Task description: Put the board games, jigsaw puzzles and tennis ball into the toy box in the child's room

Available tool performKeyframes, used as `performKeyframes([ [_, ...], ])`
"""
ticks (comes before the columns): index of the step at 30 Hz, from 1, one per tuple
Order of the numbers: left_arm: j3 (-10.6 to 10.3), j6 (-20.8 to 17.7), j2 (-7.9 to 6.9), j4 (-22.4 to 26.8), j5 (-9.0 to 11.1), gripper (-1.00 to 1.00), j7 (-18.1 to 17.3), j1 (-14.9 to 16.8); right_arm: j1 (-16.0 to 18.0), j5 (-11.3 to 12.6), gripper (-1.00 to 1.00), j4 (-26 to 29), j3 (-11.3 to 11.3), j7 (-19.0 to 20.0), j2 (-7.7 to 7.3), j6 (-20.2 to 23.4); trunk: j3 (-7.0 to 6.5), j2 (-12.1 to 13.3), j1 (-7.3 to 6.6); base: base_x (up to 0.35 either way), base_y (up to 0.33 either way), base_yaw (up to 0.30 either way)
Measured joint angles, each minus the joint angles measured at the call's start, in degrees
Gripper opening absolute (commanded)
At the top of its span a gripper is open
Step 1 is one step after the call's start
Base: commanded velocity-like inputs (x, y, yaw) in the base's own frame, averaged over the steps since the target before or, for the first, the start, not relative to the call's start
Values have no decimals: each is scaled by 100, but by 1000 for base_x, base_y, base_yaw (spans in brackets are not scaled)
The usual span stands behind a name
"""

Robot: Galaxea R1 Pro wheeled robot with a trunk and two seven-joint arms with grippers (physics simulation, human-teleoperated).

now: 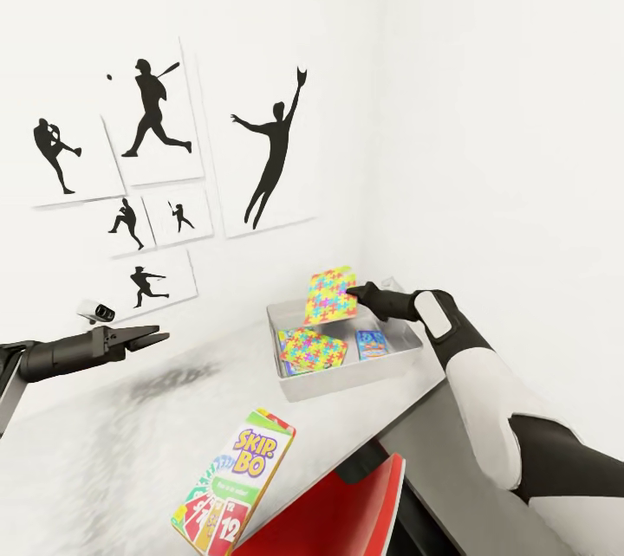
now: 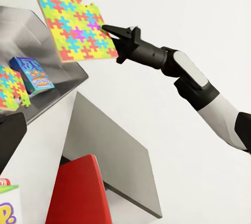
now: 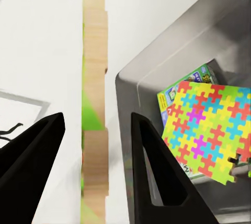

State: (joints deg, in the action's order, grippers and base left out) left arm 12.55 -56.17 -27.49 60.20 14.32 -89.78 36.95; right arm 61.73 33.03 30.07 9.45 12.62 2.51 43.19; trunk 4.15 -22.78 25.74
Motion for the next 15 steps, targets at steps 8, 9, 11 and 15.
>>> performKeyframes([
  [8, 3, 0, -3, 0, -4, 100, 0, -3, 4, 15, -100, 41, -36, 22, -16, 45, 0, 0, 0, 0, 0, 0],
  [9, 3, 0, -5, 0, -5, 100, 0, -5, 5, 17, -100, 46, -42, 24, -14, 52, 0, 0, 0, 0, 0, 0],
  [11, 4, 0, -7, 0, -6, 100, 0, -7, 2, 14, -100, 53, -47, 28, -13, 59, 6, 0, 0, 0, 0, 0],
  [15, 4, 0, -8, 0, -7, 100, 0, -9, 0, 12, -100, 50, -26, 39, -24, 63, 37, 1, 0, 0, 0, 0],
])
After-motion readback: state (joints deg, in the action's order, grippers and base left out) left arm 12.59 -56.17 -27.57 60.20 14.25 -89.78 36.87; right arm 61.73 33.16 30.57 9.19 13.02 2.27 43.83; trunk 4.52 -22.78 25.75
